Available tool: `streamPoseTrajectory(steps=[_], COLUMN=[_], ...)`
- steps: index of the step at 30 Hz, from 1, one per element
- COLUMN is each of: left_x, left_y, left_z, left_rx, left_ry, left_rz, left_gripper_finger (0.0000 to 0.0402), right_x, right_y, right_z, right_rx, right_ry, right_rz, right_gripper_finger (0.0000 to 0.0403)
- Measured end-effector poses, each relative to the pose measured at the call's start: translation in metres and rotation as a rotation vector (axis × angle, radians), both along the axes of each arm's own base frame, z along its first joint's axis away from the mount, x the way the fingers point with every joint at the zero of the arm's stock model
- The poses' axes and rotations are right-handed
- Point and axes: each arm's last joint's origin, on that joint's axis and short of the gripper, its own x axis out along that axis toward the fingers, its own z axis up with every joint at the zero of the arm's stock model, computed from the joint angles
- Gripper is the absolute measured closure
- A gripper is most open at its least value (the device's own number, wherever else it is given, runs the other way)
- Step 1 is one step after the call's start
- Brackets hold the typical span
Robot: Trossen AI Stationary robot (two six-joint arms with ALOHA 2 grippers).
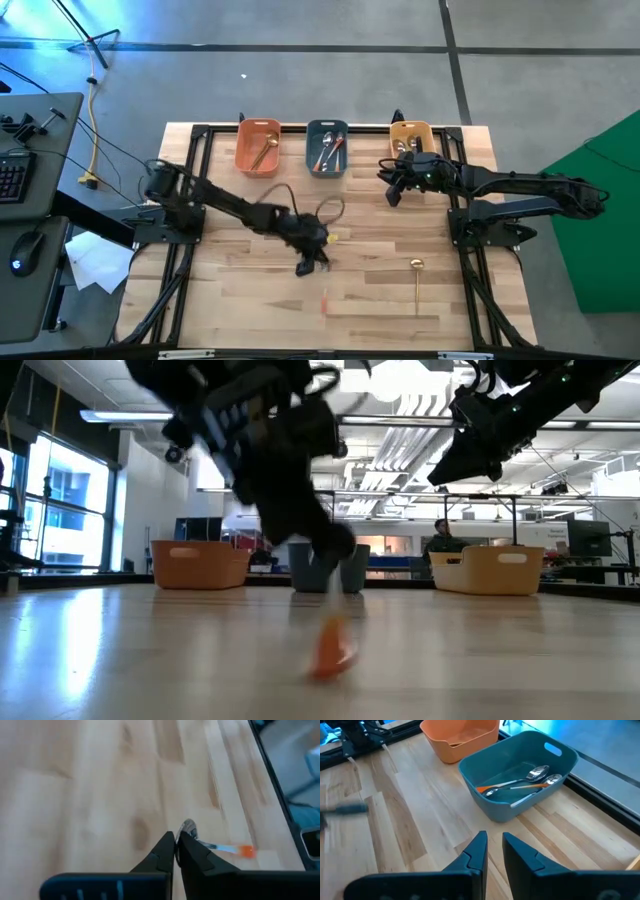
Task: Sort silverware by color (type)
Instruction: Put the orange spoon into the blue bin
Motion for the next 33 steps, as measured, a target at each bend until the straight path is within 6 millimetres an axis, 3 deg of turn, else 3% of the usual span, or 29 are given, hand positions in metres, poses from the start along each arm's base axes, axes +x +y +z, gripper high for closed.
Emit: streamPoseTrajectory(steps=[3,8,16,23,33], left_x=[-0.009,-0.027,-0.033,-0.029,-0.028], left_y=[0.026,0.085,0.173,0.240,0.313], left_z=[0.030,0.080,0.135,0.146,0.105], left_rx=[0.036,0.073,0.135,0.087,0.075], left_ry=[-0.017,-0.091,-0.083,-0.115,-0.003], left_rz=[0.080,0.236,0.439,0.532,0.648], left_gripper_finger=[0.0398,0.0400,0.0401,0.0401,0.0402], right_x=[0.000,0.001,0.002,0.002,0.002], right_y=[0.000,-0.001,-0.001,-0.001,-0.001], right_z=[0.001,0.003,0.004,0.004,0.003], right_rx=[-0.011,-0.025,-0.034,-0.043,-0.056], right_ry=[-0.006,-0.023,-0.033,-0.027,-0.016], right_rz=[-0.010,-0.014,-0.011,-0.005,0.004], right_gripper_finger=[0.0359,0.0359,0.0359,0.0359,0.0359])
